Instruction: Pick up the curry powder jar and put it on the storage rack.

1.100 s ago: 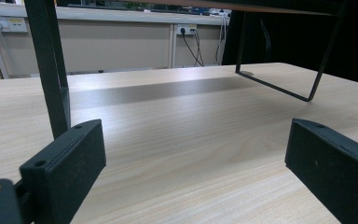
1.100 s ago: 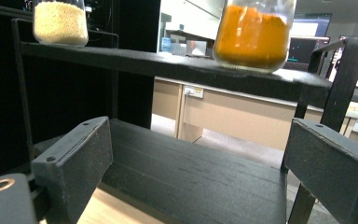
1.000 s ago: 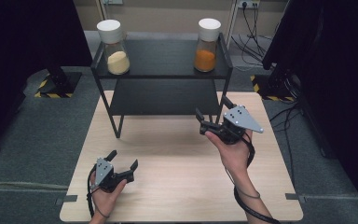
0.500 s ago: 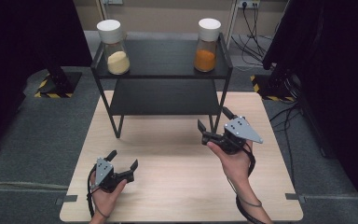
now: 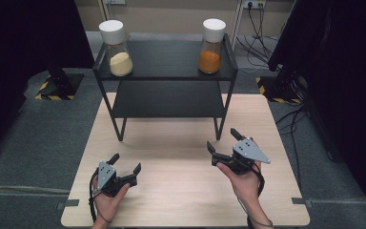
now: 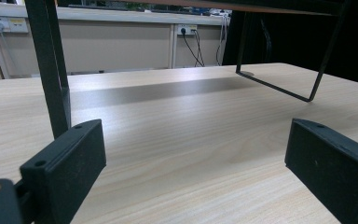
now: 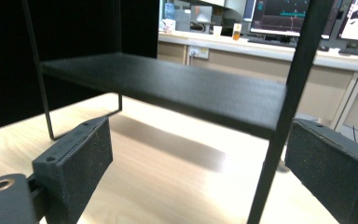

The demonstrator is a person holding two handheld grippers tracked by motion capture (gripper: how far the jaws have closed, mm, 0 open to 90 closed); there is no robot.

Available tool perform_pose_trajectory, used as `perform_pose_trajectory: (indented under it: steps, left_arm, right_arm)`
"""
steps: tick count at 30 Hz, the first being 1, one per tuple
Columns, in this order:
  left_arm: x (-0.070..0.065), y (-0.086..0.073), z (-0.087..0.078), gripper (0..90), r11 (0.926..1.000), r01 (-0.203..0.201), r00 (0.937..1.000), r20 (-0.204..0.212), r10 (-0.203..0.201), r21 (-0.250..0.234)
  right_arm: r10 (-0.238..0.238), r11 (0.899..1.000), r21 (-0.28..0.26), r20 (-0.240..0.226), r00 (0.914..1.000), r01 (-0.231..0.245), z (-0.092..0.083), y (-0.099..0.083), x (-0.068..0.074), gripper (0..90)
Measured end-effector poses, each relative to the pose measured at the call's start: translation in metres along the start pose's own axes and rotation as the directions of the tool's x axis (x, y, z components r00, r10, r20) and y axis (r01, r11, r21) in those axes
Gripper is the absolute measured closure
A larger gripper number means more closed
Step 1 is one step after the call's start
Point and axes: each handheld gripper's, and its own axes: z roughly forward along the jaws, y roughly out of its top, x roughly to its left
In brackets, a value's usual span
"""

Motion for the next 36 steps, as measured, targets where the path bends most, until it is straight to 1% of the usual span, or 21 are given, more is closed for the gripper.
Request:
perform_pose_trajectory:
  steps: [2, 3, 4, 5, 10, 16, 20, 24, 36]
  left_arm:
    - [0.0, 0.0, 0.0, 4.7, 1.0, -0.001, 1.0, 0.0, 0.001, -0.001]
    - [0.0, 0.0, 0.0, 4.7, 1.0, -0.001, 1.0, 0.0, 0.001, -0.001]
    - [0.0, 0.0, 0.0, 4.7, 1.0, -0.001, 1.0, -0.001, 0.001, -0.001]
    - [0.0, 0.0, 0.0, 4.7, 1.0, -0.001, 1.0, -0.001, 0.001, -0.001]
    - [0.0, 0.0, 0.0, 4.7, 1.0, -0.001, 1.0, -0.001, 0.001, -0.001]
    - [0.0, 0.0, 0.0, 4.7, 1.0, -0.002, 1.0, -0.001, 0.002, -0.001]
    - [0.0, 0.0, 0.0, 4.7, 1.0, -0.002, 1.0, -0.001, 0.002, -0.001]
    - [0.0, 0.0, 0.0, 4.7, 1.0, -0.002, 1.0, -0.002, 0.002, -0.002]
    - [-0.001, 0.0, 0.0, 4.7, 1.0, -0.003, 1.0, 0.0, 0.003, -0.002]
  right_arm:
    - [0.006, 1.0, 0.012, 0.0, 1.0, -0.006, -0.003, -0.008, -0.001, 7.9]
    - [0.006, 1.0, 0.012, 0.0, 1.0, -0.006, -0.003, -0.008, -0.001, 7.9]
    - [0.016, 1.0, 0.023, 0.002, 0.9999, -0.016, -0.006, -0.016, -0.002, 7.9]
    - [0.016, 1.0, 0.023, 0.002, 0.9999, -0.016, -0.006, -0.016, -0.002, 7.9]
    - [0.028, 0.999, 0.043, 0.0, 0.9996, -0.028, -0.012, -0.035, -0.002, 7.9]
    - [0.029, 0.996, 0.09, -0.007, 0.9996, -0.028, -0.017, -0.058, 0.001, 8.0]
    - [0.032, 0.994, 0.101, -0.005, 0.9995, -0.031, -0.02, -0.068, 0.003, 8.2]
    - [0.042, 0.994, 0.1, 0.002, 0.9991, -0.042, -0.021, -0.073, 0.004, 8.2]
    - [0.035, 0.992, 0.125, 0.006, 0.9994, -0.036, -0.023, -0.084, 0.009, 8.3]
